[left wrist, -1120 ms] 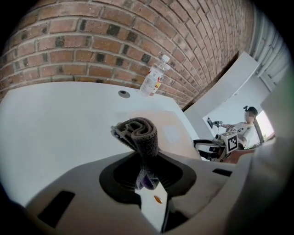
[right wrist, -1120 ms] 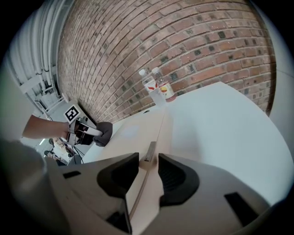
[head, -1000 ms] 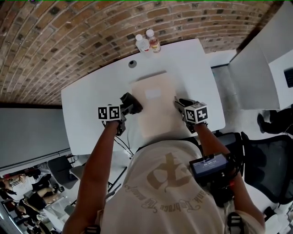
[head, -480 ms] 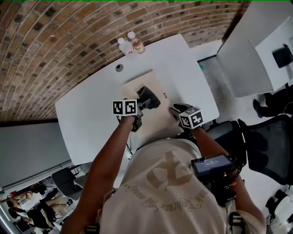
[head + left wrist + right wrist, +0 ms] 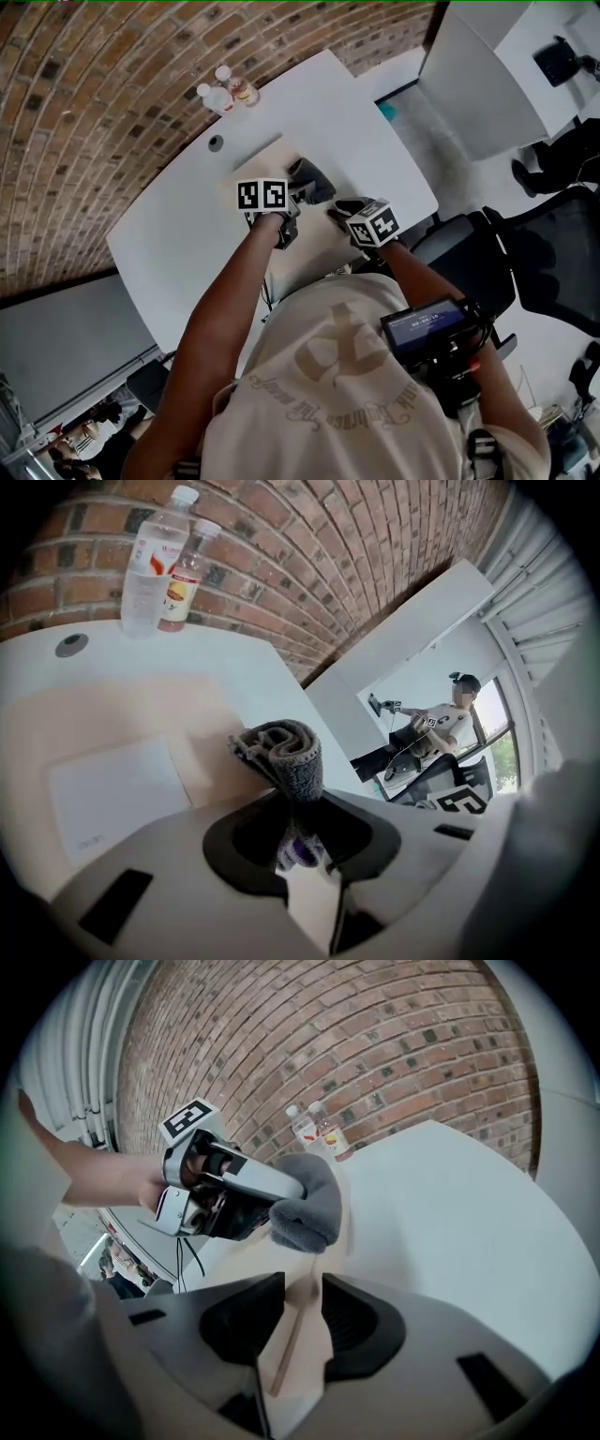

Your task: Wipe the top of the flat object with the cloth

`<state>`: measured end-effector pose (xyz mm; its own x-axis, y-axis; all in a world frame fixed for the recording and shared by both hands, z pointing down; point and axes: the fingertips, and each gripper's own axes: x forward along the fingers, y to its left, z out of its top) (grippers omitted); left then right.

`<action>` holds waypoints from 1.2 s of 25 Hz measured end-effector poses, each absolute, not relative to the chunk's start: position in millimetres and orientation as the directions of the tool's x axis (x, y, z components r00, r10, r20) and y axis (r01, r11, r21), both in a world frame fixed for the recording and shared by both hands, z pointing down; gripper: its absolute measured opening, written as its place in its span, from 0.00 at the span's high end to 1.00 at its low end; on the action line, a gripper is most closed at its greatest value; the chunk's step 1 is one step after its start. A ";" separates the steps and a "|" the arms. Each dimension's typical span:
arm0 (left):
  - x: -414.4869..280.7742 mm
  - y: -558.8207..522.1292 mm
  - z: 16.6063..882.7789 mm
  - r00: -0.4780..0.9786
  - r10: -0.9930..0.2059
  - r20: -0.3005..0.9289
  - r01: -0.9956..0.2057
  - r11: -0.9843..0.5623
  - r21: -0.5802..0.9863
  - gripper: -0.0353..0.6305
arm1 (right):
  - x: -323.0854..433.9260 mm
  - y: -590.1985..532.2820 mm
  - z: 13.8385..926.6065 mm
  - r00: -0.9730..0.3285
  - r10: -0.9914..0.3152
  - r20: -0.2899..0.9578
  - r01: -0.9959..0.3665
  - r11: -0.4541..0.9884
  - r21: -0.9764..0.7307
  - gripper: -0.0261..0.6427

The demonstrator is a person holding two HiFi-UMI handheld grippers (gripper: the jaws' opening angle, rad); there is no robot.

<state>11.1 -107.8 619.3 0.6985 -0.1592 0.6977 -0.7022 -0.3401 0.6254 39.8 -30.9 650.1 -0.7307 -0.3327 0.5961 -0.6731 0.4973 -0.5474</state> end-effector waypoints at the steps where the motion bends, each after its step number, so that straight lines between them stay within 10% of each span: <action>1: 11.0 -108.2 622.3 0.693 -0.154 0.705 -0.707 -0.340 0.620 0.80 | 40.4 -31.1 650.6 -0.730 -0.333 0.596 -0.673 0.497 -0.547 0.76; 30: -183.9 -25.8 620.8 0.498 -0.330 0.802 -0.867 -0.178 0.465 0.80 | 47.9 -25.4 653.7 -0.679 -0.379 0.628 -0.734 0.363 -0.575 0.78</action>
